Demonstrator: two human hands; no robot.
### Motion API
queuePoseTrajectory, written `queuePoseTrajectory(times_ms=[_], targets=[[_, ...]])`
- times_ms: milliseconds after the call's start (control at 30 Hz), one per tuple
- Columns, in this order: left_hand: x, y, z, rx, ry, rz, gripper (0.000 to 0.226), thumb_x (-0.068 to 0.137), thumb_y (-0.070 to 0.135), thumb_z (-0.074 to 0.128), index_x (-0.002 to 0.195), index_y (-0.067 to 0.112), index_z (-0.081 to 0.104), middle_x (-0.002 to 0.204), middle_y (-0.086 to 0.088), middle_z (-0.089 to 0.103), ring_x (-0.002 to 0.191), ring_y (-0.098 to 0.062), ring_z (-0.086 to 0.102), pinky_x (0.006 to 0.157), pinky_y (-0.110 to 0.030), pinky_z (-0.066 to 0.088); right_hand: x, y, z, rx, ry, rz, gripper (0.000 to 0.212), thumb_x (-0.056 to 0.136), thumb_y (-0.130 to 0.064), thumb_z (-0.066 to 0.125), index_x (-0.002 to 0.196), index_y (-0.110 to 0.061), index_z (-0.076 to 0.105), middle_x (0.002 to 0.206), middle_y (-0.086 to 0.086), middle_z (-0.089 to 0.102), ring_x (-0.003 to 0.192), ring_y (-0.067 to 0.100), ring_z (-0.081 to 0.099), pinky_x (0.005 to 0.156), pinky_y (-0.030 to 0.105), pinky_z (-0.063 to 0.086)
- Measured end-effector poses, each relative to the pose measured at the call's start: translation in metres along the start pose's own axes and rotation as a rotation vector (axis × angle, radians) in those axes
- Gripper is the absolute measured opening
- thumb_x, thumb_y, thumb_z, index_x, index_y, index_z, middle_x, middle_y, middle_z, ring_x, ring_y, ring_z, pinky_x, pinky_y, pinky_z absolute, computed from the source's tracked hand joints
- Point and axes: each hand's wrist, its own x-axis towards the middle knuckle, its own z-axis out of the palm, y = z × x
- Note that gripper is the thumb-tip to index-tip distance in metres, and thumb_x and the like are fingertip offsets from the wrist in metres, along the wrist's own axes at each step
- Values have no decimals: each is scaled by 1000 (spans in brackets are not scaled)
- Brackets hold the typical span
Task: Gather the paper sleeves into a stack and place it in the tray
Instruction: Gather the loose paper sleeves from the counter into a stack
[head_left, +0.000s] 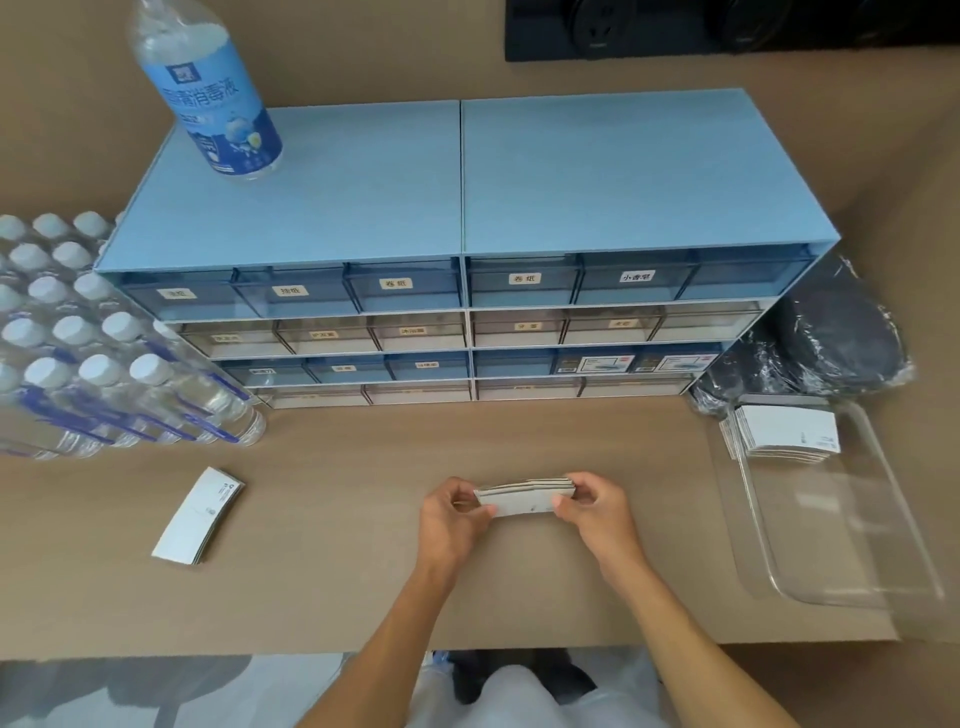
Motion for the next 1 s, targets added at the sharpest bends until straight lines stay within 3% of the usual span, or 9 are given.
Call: queuePoseTrajectory(times_ms=[67, 300, 400, 467, 667, 867, 1000], targets=[[-4, -7, -1, -20, 11, -11, 26, 74, -5, 79, 71, 13, 60, 61, 5, 62, 56, -7, 55, 55, -18, 47, -4, 7, 0, 53, -19, 9, 26, 82, 6, 70, 107, 1, 69, 97, 17, 73, 82, 22, 65, 84, 35, 52], [-16, -15, -2, -165, -2, -15, 13, 78, 14, 83, 86, 19, 73, 69, 15, 75, 64, 3, 68, 58, -11, 51, -7, 15, 5, 264, 26, 95, 20, 96, -23, 61, 96, -4, 68, 82, 16, 69, 72, 23, 69, 79, 32, 58], [-23, -15, -2, -251, -82, 22, 17, 88, 26, 74, 100, 15, 79, 95, -1, 80, 82, -12, 73, 71, -24, 56, -5, 19, 6, 286, 58, 123, 20, 96, -23, 60, 91, -6, 68, 76, 17, 69, 72, 25, 68, 78, 33, 59], [-24, -17, 0, -277, -99, 46, 21, 94, 27, 67, 103, 12, 79, 98, -4, 78, 83, -13, 68, 77, -29, 56, -6, 23, 5, 278, 59, 137, 20, 96, -21, 60, 90, -4, 69, 73, 16, 69, 72, 24, 68, 78, 32, 59], [-25, -29, 7, -266, -73, 94, 24, 98, 29, 60, 98, 16, 80, 82, 0, 64, 78, -11, 54, 76, -28, 47, -10, 27, 4, 281, 63, 139, 16, 94, -22, 63, 83, -16, 72, 72, 11, 73, 73, 20, 70, 79, 30, 58], [-23, -27, 13, -289, 3, 34, 27, 95, 35, 61, 75, 17, 69, 76, -2, 58, 77, -15, 51, 76, -27, 43, -8, 31, 5, 287, 88, 150, 14, 93, -23, 65, 84, -18, 73, 66, 4, 75, 70, 18, 72, 82, 35, 58], [-22, -24, 26, -262, 108, 5, 40, 98, 36, 58, 69, 14, 75, 73, -6, 71, 71, -11, 63, 73, -20, 52, -9, 36, 10, 272, 134, 132, 22, 92, -31, 65, 83, -14, 75, 69, 3, 76, 73, 18, 74, 80, 33, 58]])
